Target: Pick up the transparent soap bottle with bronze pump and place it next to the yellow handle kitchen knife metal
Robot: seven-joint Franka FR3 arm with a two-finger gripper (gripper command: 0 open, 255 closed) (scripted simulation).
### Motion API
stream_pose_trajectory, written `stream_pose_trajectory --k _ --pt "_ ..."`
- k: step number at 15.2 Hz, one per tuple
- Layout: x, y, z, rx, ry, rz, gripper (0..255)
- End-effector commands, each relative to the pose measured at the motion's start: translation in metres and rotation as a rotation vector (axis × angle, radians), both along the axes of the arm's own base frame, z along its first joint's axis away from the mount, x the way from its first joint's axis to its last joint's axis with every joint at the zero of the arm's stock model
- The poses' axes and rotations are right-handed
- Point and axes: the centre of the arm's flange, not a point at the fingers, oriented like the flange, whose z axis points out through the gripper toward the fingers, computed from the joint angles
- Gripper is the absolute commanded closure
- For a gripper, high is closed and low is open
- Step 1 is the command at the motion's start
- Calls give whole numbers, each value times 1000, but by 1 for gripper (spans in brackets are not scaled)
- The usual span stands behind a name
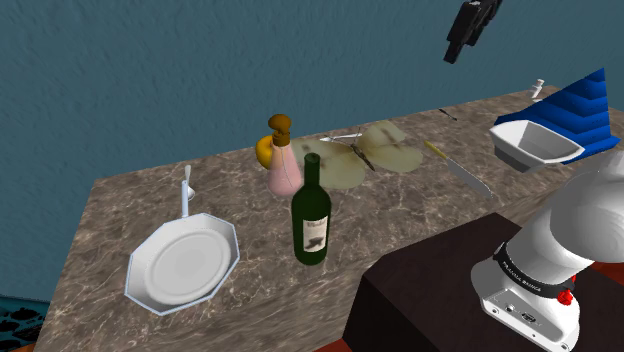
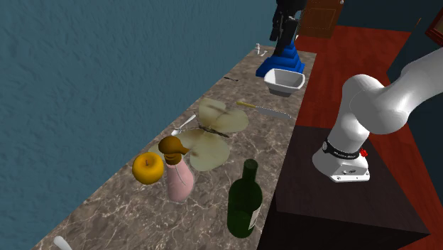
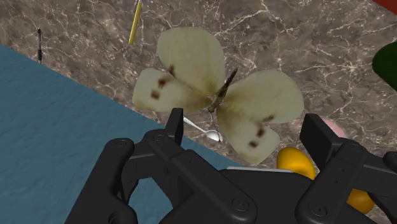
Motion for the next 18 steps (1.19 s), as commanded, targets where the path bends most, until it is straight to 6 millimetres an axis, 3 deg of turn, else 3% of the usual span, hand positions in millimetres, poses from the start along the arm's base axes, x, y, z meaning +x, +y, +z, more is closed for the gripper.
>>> stream_pose_trajectory --k 1,18 --pt "0 0 0 0 0 0 0" --pt "109 156 -103 11 -114 -32 0"
